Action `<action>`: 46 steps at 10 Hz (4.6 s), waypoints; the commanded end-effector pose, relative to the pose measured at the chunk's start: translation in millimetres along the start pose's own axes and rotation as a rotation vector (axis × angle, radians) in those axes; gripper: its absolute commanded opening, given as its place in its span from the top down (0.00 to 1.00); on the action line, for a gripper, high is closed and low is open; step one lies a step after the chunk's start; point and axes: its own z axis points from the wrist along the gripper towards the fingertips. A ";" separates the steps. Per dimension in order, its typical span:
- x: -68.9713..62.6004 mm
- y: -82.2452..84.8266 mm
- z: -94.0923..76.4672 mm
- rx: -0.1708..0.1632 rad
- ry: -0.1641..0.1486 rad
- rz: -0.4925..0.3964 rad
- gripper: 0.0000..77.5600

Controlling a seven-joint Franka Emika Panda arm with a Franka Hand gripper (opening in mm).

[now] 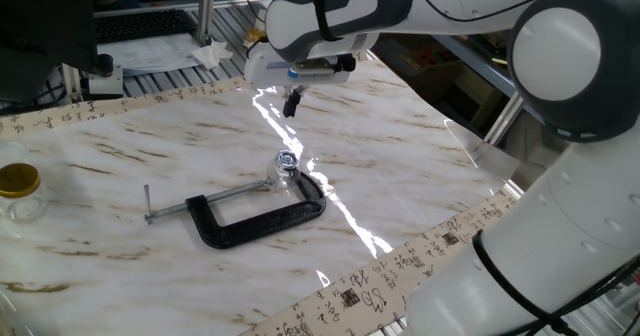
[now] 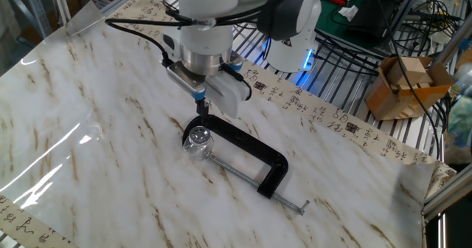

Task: Unscrew the lid from the jar

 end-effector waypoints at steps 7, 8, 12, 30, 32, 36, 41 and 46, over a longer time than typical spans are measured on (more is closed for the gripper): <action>-3.2 7.4 10.8 0.010 0.042 0.050 1.00; -2.8 6.4 13.7 0.009 0.043 0.045 1.00; -0.4 -4.4 56.7 -0.003 0.017 0.014 1.00; 21.7 -19.7 106.9 0.003 -0.015 0.002 1.00; 21.4 -19.6 106.8 0.004 -0.016 -0.006 1.00; 21.3 -19.5 106.8 0.004 -0.013 -0.013 0.00; 21.3 -19.5 106.8 0.004 -0.013 -0.013 0.00; 21.3 -19.5 106.8 0.004 -0.013 -0.013 0.00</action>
